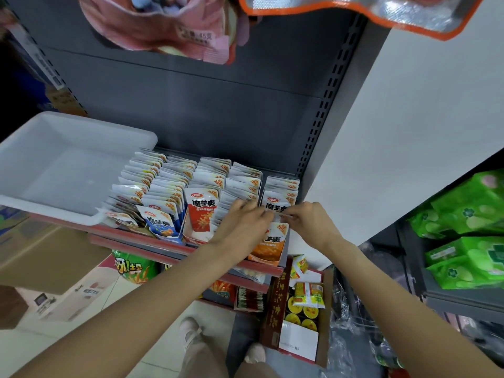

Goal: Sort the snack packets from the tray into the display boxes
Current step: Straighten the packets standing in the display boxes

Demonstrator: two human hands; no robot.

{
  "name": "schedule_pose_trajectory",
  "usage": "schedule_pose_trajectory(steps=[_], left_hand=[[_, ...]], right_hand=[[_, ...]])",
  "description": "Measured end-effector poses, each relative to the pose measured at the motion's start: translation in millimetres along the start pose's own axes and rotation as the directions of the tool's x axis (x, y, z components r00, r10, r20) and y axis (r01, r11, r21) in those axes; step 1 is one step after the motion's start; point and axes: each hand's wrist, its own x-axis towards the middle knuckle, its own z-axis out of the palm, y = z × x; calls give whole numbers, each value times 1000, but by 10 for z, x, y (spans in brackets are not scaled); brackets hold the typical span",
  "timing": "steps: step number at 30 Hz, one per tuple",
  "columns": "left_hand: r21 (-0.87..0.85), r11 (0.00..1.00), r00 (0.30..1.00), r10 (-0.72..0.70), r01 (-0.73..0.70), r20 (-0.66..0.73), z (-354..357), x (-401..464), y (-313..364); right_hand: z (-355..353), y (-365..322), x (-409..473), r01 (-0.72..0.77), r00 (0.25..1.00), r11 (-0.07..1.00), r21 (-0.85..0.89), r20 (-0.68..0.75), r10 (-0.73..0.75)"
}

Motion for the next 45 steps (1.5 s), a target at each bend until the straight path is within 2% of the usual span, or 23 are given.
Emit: schedule_pose_trajectory(steps=[3,6,12,15,18,21,23,28,34,37,40,43,45], left_hand=[[24,1000,1000,-16,16,1,-26,74,15],[42,999,998,-11,13,-56,-104,163,39],[117,993,1000,1,1,-11,-57,310,15],[152,988,995,-13,27,-95,-32,285,32],[33,993,974,-109,118,-200,47,266,39],[-3,987,983,-161,162,-83,105,249,29],[29,991,991,-131,131,19,131,247,8],[-6,988,984,-152,154,90,154,249,16],[-90,990,983,-92,107,160,44,390,-46],[-55,995,983,-72,82,168,57,388,-36],[-102,991,986,-71,87,148,64,387,-81],[-200,976,995,-67,81,76,23,427,-184],[-198,977,997,-71,76,31,-7,440,-229]], right_hand=[[6,1,-26,23,993,994,-103,-112,-34],[-21,-1,-48,54,965,995,-81,-251,-73],[-64,-23,26,-26,992,996,-84,-127,15],[-76,-24,27,-94,975,993,76,-196,107],[-101,-46,-50,-135,932,932,337,-275,235],[-63,-169,-151,-110,968,770,629,-107,225],[44,-198,-169,-136,984,688,713,15,178],[186,-256,-149,-230,972,674,702,125,201],[196,-235,-85,-204,976,716,668,79,204],[229,-258,-37,-171,982,806,566,33,185],[278,-242,8,-137,986,858,496,-11,164],[238,-209,49,-140,960,897,418,-165,227],[175,-194,66,-166,943,931,326,-223,247]])
